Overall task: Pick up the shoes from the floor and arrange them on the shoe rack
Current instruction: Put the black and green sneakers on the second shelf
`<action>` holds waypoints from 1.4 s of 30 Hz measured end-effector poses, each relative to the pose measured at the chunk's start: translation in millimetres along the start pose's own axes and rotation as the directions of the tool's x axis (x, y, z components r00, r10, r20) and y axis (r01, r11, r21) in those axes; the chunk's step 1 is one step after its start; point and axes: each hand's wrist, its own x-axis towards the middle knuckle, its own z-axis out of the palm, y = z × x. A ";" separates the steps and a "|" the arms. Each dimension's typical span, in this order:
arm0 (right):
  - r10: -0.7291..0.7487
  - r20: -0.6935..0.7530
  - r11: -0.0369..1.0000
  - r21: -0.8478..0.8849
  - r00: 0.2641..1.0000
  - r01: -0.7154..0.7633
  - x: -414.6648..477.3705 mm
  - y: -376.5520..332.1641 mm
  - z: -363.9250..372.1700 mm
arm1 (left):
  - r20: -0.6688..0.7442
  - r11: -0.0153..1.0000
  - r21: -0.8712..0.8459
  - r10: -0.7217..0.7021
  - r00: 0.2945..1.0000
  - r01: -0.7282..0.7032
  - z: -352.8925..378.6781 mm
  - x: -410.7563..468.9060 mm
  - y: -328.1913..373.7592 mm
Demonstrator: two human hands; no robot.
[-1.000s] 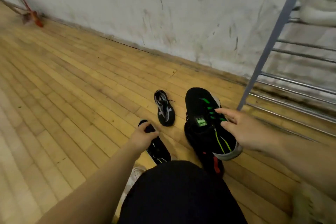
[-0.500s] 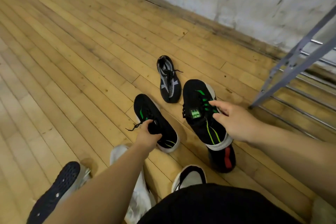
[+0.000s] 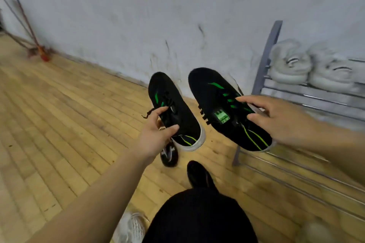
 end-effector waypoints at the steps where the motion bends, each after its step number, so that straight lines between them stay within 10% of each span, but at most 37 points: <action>1: -0.008 -0.063 1.000 0.014 0.998 0.009 -15.6 -1.9 -18.5 | 0.017 0.998 0.023 0.066 0.998 -0.066 9.4 -6.1 25.1; 10: 0.169 -0.509 0.983 0.150 0.844 -0.107 -158.1 47.2 -95.0 | 0.285 0.924 0.060 0.347 0.894 -0.378 133.2 -64.1 163.9; 20: 0.343 -0.535 0.888 0.453 0.772 -0.081 -200.7 75.0 -125.5 | 0.415 0.901 0.199 0.280 0.866 -0.387 193.1 -99.3 130.7; 30: 0.490 -0.360 0.627 0.778 0.794 -0.033 -234.4 111.1 -159.0 | 0.632 0.888 0.266 0.133 0.763 -0.375 215.5 -101.4 121.8; 37: 0.522 -0.073 0.568 0.773 0.850 -0.283 -262.8 162.2 -159.9 | 0.718 0.806 0.506 -0.197 0.668 -0.306 237.9 -89.3 94.2; 42: 0.648 0.010 0.533 0.708 0.761 -0.463 -270.1 195.9 -144.8 | 0.623 0.805 0.562 -0.264 0.736 -0.187 261.8 -76.0 77.4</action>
